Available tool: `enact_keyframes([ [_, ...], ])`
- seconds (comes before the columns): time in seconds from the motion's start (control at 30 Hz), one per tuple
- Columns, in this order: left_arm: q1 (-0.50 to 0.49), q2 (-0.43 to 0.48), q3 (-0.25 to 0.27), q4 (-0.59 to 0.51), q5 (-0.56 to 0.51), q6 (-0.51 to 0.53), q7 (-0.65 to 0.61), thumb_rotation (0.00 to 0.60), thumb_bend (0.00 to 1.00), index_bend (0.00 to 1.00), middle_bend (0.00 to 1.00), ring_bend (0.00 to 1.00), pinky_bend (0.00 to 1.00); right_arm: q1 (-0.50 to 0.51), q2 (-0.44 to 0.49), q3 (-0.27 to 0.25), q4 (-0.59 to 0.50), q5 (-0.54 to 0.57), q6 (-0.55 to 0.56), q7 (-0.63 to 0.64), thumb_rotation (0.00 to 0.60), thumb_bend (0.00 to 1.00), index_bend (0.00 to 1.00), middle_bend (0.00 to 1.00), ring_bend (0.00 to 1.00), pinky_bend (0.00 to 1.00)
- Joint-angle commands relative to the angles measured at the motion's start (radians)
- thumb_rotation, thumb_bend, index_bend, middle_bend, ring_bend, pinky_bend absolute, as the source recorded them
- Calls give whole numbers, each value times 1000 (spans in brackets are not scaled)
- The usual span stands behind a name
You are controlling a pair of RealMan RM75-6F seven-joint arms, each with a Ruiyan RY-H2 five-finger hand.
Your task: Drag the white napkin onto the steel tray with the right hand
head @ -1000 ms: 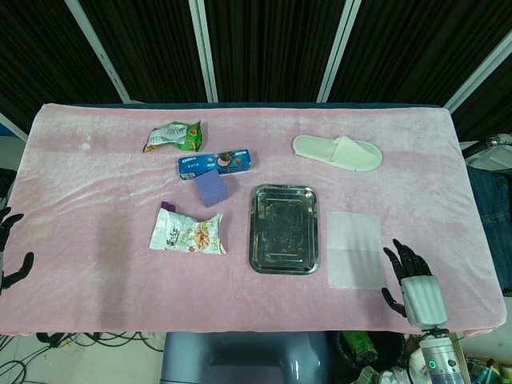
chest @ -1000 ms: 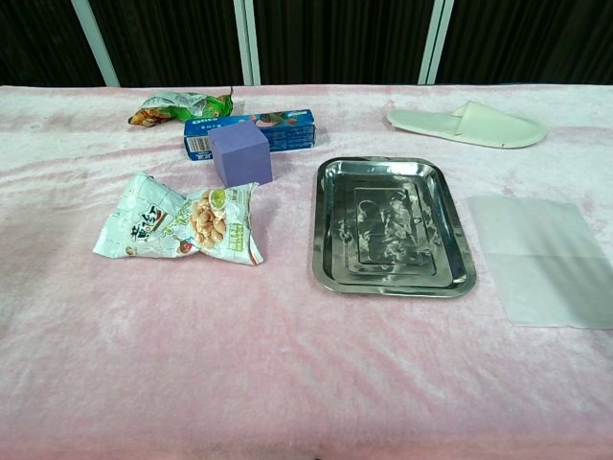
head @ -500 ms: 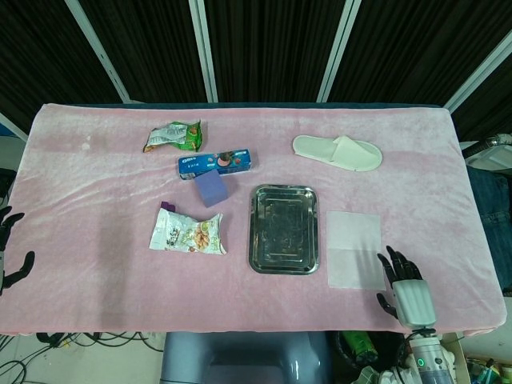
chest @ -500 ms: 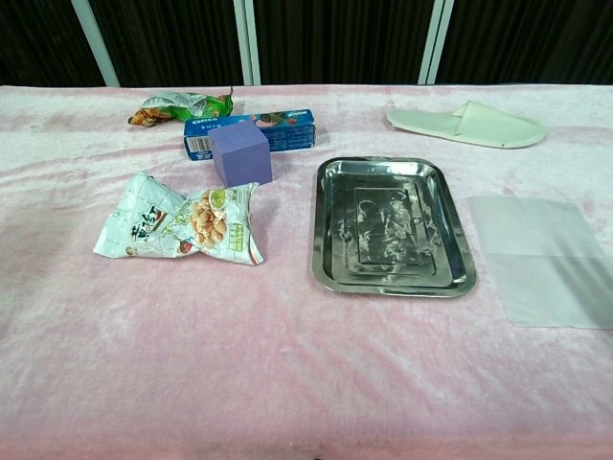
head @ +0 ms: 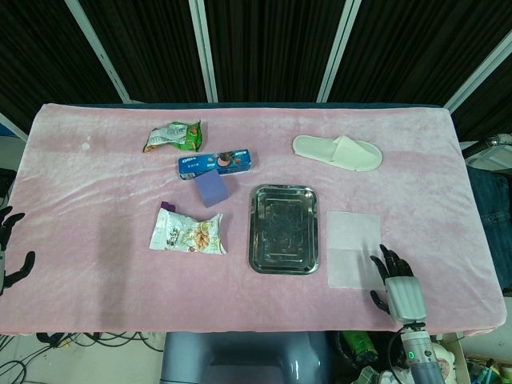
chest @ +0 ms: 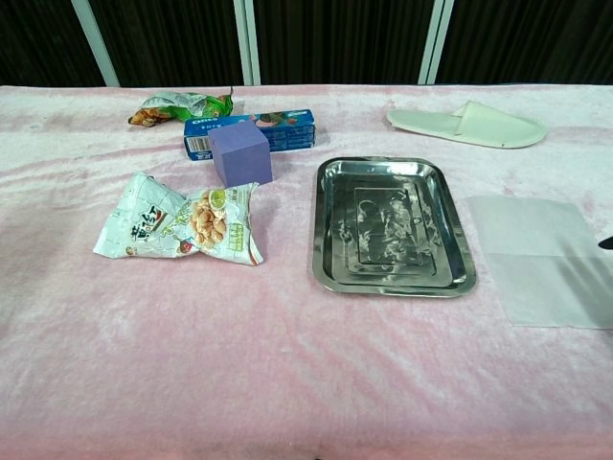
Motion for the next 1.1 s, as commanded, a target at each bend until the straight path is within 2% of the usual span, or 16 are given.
enact_keyframes([
  [0.03, -2, -3, 0, 0, 2, -3, 5, 600, 372, 163, 79, 1, 6, 4, -8, 1, 20, 5, -14, 7, 600, 172, 224, 27, 86, 186],
  [0.3, 2, -4, -6, 2, 2, -3, 5, 600, 372, 163, 79, 1, 6, 9, -32, 3, 70, -1, -16, 23, 600, 173, 246, 27, 86, 186],
  [0.63, 5, -7, -12, 2, -1, -3, 8, 600, 372, 163, 80, 2, 6, 12, -51, 4, 102, -11, -10, 61, 600, 293, 445, 29, 86, 186],
  [1.1, 9, -7, -20, -4, -8, -5, 4, 600, 372, 167, 80, 1, 6, 19, -52, 5, 92, -13, -19, 79, 600, 315, 571, 30, 87, 186],
])
